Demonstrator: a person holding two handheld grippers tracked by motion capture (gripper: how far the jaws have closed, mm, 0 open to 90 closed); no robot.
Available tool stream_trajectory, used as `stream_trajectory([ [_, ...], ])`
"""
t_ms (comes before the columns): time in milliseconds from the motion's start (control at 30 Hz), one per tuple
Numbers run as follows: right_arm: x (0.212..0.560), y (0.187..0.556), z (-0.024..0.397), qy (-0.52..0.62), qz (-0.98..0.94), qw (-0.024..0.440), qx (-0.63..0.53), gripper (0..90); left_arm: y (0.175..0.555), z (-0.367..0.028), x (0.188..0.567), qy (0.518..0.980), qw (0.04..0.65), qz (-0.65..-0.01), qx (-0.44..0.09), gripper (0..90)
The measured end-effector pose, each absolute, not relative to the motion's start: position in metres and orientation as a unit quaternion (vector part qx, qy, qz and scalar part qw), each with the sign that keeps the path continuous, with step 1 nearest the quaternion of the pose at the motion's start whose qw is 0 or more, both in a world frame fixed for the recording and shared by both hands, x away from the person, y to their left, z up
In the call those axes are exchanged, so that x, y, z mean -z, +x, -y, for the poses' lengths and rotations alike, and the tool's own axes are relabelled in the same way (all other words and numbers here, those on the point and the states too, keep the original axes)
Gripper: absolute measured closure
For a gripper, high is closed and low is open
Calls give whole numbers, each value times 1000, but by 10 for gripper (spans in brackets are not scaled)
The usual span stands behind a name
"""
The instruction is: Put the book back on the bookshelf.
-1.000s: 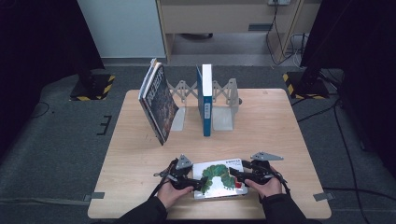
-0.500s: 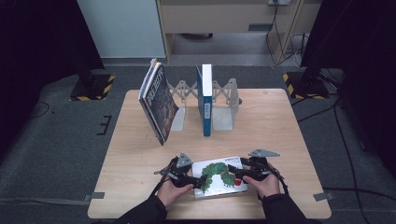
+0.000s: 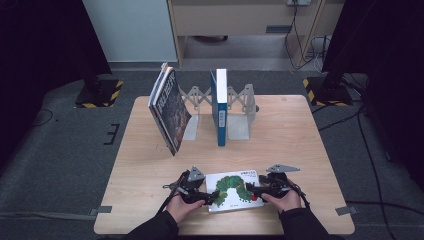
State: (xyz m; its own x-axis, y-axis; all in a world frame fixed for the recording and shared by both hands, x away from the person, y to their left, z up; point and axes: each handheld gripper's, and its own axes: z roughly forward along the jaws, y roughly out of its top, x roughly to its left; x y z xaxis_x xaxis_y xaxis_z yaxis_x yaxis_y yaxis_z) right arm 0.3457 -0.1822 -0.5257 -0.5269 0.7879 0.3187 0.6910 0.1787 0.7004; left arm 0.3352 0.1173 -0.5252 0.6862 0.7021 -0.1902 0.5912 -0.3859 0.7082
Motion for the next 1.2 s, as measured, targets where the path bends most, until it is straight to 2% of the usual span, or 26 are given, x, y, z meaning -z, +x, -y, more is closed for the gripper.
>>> stream_trajectory([
  [533, 520, 344, 188, 485, -747, 31, -455, 294, 334, -114, 527, 830, 398, -387, -56, 147],
  [1200, 498, 345, 191, 471, -699, 41, -537, 336, 338, -117, 526, 821, 418, -386, -53, 114],
])
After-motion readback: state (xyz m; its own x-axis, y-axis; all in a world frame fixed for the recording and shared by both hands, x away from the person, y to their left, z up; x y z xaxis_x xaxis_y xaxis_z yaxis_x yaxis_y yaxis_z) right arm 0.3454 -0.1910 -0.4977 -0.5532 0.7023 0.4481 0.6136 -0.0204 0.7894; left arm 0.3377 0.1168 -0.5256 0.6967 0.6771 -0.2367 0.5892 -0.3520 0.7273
